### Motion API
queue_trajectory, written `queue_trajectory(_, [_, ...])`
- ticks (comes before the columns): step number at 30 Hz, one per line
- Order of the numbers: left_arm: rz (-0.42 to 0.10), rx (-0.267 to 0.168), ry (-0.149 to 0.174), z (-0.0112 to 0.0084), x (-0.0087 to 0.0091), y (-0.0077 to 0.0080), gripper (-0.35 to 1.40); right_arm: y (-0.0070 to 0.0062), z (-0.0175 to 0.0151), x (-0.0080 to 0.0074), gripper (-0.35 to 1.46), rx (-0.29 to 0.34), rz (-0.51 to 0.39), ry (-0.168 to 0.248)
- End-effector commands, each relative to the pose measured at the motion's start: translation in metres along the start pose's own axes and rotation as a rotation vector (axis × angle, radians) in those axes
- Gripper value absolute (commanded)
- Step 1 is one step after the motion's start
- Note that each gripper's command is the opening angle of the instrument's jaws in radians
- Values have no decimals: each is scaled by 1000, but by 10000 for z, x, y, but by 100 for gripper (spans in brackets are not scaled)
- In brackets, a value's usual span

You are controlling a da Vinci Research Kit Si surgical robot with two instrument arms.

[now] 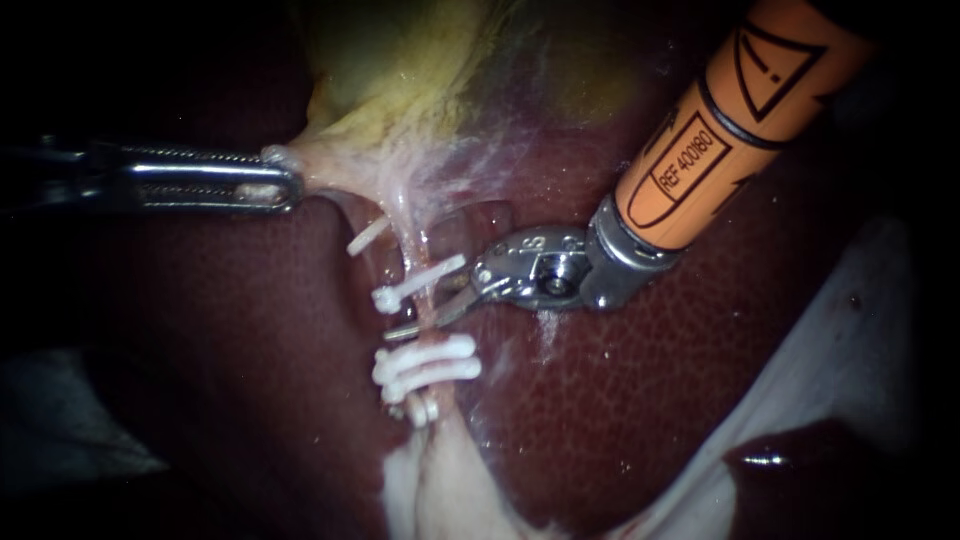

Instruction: Go to the cutting position right tube

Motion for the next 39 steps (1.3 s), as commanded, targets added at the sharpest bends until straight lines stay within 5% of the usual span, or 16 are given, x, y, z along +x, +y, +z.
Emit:
queue_trajectory(1, [0, 0, 0, 0, 0, 0, -35, 0, -1, -1, 100, -1, 1, 0])
queue_trajectory(21, [1, 1, 0, -3, -2, -4, -35, 14, -72, -19, 110, 12, 14, -1])
queue_trajectory(39, [1, 0, 0, -4, -2, -4, -35, 0, -41, -32, 115, 106, 47, -29])
